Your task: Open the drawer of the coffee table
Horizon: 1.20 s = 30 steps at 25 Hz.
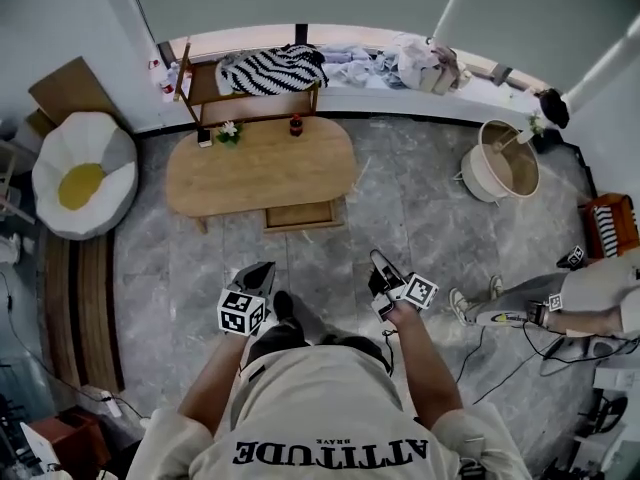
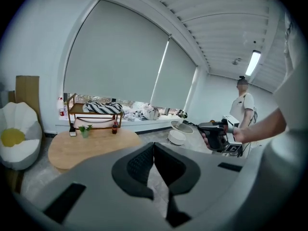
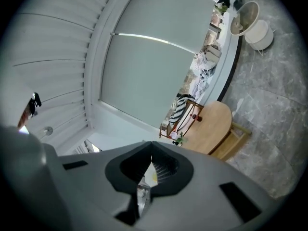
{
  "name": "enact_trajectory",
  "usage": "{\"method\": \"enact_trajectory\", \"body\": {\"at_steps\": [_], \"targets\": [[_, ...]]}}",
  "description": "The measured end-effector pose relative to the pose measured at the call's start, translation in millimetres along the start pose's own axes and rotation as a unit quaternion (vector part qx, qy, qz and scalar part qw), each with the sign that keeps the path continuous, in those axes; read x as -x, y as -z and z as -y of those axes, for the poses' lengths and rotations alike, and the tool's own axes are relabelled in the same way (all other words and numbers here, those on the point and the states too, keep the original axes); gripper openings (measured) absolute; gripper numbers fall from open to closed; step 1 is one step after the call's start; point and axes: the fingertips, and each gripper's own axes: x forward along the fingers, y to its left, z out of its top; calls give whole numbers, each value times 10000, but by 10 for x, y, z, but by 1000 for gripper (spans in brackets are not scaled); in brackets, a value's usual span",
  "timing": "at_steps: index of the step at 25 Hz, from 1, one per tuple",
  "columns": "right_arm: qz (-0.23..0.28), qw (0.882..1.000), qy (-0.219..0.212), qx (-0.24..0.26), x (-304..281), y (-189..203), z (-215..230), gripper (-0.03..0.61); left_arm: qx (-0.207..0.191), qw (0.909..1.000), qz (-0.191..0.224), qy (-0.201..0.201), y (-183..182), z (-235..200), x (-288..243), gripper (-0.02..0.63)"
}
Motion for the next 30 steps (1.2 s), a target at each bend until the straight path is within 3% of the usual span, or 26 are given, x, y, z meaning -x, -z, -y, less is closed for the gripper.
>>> {"method": "enact_trajectory", "body": {"at_steps": [8,15,22,30], "targets": [[-380,9983,-5,438,595,132,-90,18,97,9991,271,-311,164,504,346,20],[-577,9934,-175,974,903,-8,-322,18,115,9978,402,-508,206,901,514,20],[-988,9741,-90,2032,948,18,-554,18,109,9962,534,-681,194,1101,764,20],[-1331,9485,70,2873,947,276,-764,18,118,9952,575,-789,234,1063,1163,20]]}}
